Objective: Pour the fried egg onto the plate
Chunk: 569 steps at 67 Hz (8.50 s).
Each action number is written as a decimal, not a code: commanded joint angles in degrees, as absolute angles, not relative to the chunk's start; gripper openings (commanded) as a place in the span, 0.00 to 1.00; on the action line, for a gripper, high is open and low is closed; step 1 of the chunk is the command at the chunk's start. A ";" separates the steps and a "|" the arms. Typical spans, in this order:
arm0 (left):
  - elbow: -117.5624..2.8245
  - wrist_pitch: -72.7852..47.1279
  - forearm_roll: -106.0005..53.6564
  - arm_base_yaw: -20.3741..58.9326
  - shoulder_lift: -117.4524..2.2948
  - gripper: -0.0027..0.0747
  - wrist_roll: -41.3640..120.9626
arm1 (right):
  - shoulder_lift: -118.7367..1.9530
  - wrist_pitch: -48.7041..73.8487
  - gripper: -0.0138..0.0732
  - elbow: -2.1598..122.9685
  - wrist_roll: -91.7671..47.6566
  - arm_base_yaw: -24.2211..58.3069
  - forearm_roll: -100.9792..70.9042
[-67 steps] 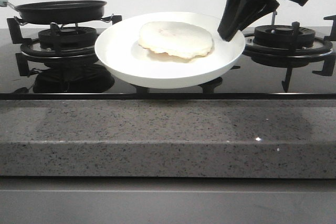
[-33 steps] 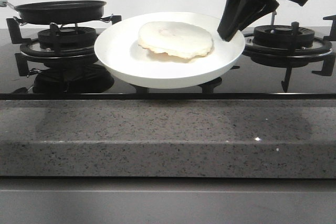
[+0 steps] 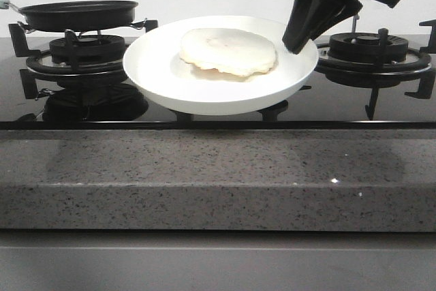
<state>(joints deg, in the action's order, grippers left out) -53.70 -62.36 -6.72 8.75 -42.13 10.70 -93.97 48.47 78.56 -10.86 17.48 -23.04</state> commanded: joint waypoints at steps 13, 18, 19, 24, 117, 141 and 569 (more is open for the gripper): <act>-50.71 -59.13 -7.00 9.28 -38.78 0.71 9.95 | -91.34 45.64 0.08 80.26 -11.17 17.65 -24.83; -50.71 -58.94 -7.00 9.28 -38.78 0.71 9.95 | -91.40 44.24 0.08 80.26 -11.17 17.65 -24.83; -50.71 -59.01 -7.00 9.28 -38.78 0.71 9.95 | -91.40 44.02 0.08 80.26 -11.17 17.65 -24.83; -50.71 -58.50 -7.00 9.28 -38.78 0.70 9.95 | -91.40 43.83 0.08 80.35 -11.17 17.65 -24.83; -50.71 -57.80 -8.69 9.28 -38.78 0.61 9.95 | -115.82 52.10 0.41 111.97 -5.94 12.33 -23.72; -50.71 -57.91 -8.69 9.28 -38.78 0.61 9.95 | -108.20 56.19 0.54 111.60 -6.00 12.62 -21.57; 0.70 4.87 1.11 -0.78 0.95 0.01 -5.00 | 1.70 -4.88 0.08 -1.09 1.38 0.28 -0.57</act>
<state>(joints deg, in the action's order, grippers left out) 0.34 0.00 1.21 -1.23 0.19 -4.54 0.57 0.00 -1.51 1.14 1.18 -0.91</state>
